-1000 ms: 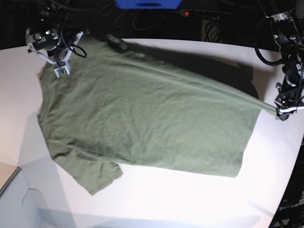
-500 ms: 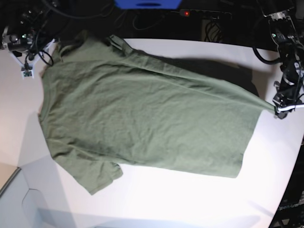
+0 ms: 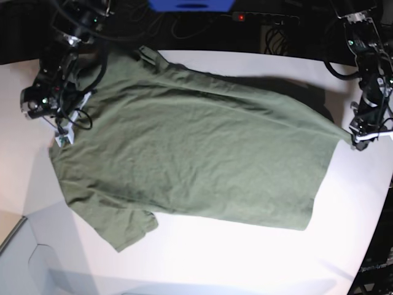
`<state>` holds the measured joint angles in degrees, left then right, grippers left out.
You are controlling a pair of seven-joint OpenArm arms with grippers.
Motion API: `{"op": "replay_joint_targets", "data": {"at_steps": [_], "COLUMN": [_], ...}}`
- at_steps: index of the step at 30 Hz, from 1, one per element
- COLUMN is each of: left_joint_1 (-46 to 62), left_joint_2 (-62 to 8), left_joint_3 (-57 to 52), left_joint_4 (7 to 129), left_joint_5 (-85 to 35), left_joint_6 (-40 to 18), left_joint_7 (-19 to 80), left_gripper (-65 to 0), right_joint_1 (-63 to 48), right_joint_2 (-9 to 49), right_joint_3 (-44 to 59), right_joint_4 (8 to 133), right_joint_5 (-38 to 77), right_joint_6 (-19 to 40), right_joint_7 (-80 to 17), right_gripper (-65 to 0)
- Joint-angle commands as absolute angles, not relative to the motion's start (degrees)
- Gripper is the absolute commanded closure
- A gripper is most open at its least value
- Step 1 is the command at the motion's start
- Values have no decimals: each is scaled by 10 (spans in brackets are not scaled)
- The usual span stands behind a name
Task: Layout the t-shirt on the table in an organized manner, then fold the t-shirt properly
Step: 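Release the shirt and reposition the right gripper along the edge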
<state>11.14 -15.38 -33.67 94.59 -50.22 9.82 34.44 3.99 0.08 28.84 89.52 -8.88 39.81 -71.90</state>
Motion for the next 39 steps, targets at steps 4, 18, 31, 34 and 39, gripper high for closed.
{"op": "replay_joint_targets", "data": {"at_steps": [4, 18, 31, 34, 39], "left_joint_1": [114, 138, 135, 134, 133], "left_joint_2": [-163, -138, -131, -131, -131], "left_joint_3": [-342, -342, -340, -340, -339], "left_joint_4": [958, 959, 970, 967, 966], "left_joint_5": [-509, -509, -509, -509, -509], "left_joint_6": [100, 100, 100, 100, 100], "left_joint_7": [337, 337, 337, 337, 337], "left_gripper": [-1, -1, -1, -1, -1], "right_joint_1": [87, 261, 141, 98, 36], "right_joint_2": [22, 77, 102, 78, 28], "right_joint_3": [287, 223, 228, 228, 228], "right_joint_4": [795, 636, 907, 1018, 1113], "right_joint_5": [-84, -86, -83, -83, -83], "right_joint_6": [400, 400, 400, 400, 400], "right_joint_7": [-685, -567, -690, -729, -770], "right_gripper": [0, 0, -310, -333, -334]}}
